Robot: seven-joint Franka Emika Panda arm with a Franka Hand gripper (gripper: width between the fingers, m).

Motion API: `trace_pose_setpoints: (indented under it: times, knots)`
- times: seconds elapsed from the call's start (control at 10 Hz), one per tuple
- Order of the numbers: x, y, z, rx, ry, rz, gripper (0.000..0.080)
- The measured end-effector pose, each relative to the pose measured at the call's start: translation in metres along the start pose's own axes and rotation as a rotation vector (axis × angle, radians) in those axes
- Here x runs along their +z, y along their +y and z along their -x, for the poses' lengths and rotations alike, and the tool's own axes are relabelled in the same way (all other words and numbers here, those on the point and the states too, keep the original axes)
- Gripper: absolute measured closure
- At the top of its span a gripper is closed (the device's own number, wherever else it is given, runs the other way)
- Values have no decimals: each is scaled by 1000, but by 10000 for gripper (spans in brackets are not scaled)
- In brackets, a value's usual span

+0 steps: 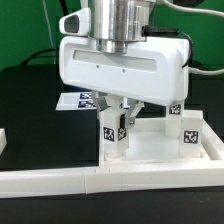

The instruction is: Assemble square table

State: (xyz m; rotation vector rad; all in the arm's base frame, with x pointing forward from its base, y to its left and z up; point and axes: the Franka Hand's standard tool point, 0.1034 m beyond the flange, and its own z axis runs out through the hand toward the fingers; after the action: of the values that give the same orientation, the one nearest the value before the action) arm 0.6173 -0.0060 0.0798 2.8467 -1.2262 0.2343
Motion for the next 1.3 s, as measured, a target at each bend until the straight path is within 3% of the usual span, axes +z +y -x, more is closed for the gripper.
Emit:
trace_pose_setpoints:
  times: [0.2, 0.4, 0.7, 0.9, 1.0, 1.1, 1.2, 1.3]
  knots:
    - [1, 2, -1, 213, -6, -9, 511]
    - [2, -6, 5, 581, -9, -27, 511]
    - [2, -9, 9, 971, -25, -115, 509]
    - [3, -9, 10, 976, -27, -111, 506]
    - [2, -10, 12, 883, -16, -105, 335]
    - [1, -15, 15, 718, 6, -94, 216]
    - [1, -17, 17, 506, 23, -89, 216]
    - [2, -16, 17, 395, 26, -86, 163]
